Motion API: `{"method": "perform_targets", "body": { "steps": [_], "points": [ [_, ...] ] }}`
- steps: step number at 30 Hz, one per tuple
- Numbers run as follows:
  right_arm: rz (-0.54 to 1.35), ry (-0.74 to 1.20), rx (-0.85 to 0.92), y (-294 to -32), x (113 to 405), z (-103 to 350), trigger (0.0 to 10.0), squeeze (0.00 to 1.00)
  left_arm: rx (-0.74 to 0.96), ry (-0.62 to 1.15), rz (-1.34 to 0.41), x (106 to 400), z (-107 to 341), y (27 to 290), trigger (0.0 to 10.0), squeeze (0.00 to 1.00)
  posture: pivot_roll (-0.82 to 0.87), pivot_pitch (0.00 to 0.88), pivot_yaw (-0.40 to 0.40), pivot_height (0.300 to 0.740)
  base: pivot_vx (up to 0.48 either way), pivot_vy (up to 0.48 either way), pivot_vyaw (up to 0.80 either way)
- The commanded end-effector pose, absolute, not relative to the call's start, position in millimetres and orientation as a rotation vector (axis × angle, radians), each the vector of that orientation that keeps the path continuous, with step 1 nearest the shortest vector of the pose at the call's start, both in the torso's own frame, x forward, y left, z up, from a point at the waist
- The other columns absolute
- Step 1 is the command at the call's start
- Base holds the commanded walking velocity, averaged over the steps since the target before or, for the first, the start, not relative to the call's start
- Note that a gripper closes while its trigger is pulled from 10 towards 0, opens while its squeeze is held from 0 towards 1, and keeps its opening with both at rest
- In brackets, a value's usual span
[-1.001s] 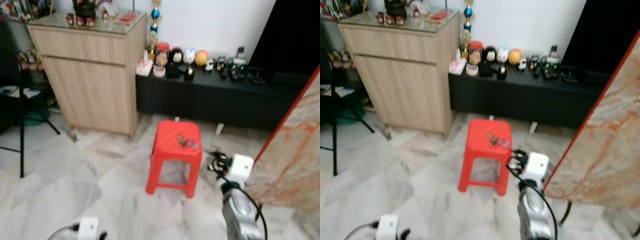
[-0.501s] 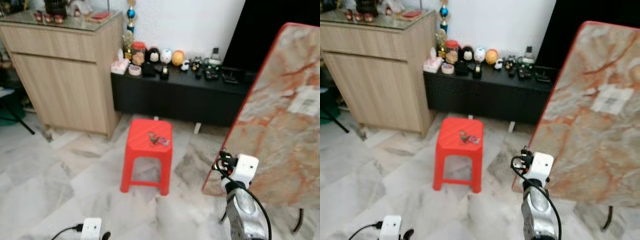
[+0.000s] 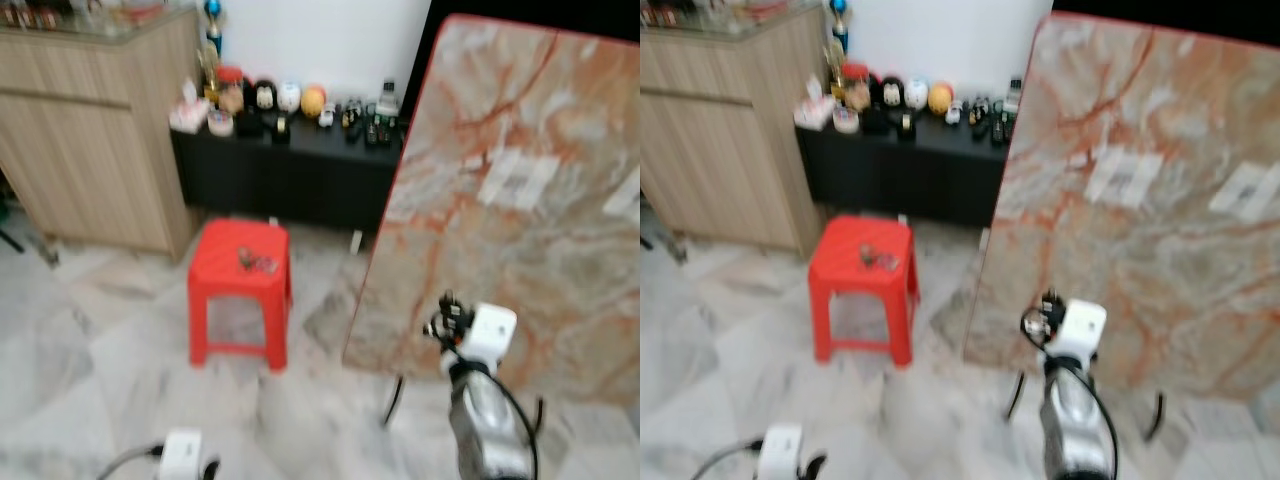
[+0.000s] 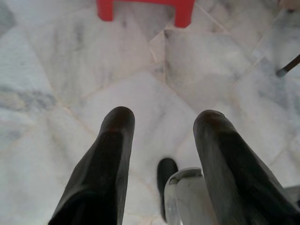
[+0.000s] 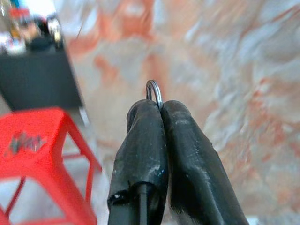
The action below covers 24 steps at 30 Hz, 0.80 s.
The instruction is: Hang keys on a hook
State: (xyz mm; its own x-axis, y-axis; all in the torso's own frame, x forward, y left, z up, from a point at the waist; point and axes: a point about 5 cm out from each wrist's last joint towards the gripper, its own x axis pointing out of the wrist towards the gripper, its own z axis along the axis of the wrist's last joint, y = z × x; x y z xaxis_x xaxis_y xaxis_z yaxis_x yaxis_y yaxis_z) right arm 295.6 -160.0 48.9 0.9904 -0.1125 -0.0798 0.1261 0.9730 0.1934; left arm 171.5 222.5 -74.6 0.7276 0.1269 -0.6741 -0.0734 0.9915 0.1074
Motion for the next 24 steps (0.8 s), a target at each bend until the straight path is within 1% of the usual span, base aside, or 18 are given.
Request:
{"method": "perform_targets", "body": {
  "steps": [1, 12, 20, 22, 24],
  "points": [
    [-0.160, 0.045, 0.191, -170.4, 294.9, 51.5, 10.0, 0.00, 0.049, 0.747, 0.115, 170.5, -75.4, 220.6, 10.0, 0.00, 0.05, 0.000, -0.108, 0.740, 0.000, 0.000, 0.00],
    [-0.173, 0.047, 0.192, -170.4, 295.6, 50.3, 10.0, 0.00, 0.010, 0.746, 0.117, 171.5, -75.3, 219.8, 10.0, 0.00, 0.05, 0.000, -0.106, 0.740, 0.000, 0.000, 0.00],
    [-0.173, 0.070, 0.238, -166.6, 296.1, 46.8, 10.0, 0.00, 0.007, 0.751, 0.115, 171.1, -75.7, 220.1, 10.0, 0.00, 0.05, 0.000, -0.107, 0.740, 0.000, 0.000, 0.00],
    [-0.182, 0.102, 0.266, -166.0, 296.7, 43.2, 10.0, 0.00, 0.007, 0.752, 0.114, 171.5, -75.5, 220.4, 10.0, 0.00, 0.05, 0.000, -0.105, 0.740, 0.000, 0.000, 0.00],
    [-0.184, 0.108, 0.278, -166.0, 297.3, 42.6, 10.0, 0.00, 0.006, 0.750, 0.113, 172.0, -75.2, 220.5, 10.0, 0.00, 0.05, 0.000, -0.106, 0.740, 0.000, 0.000, -0.61]
  ]
}}
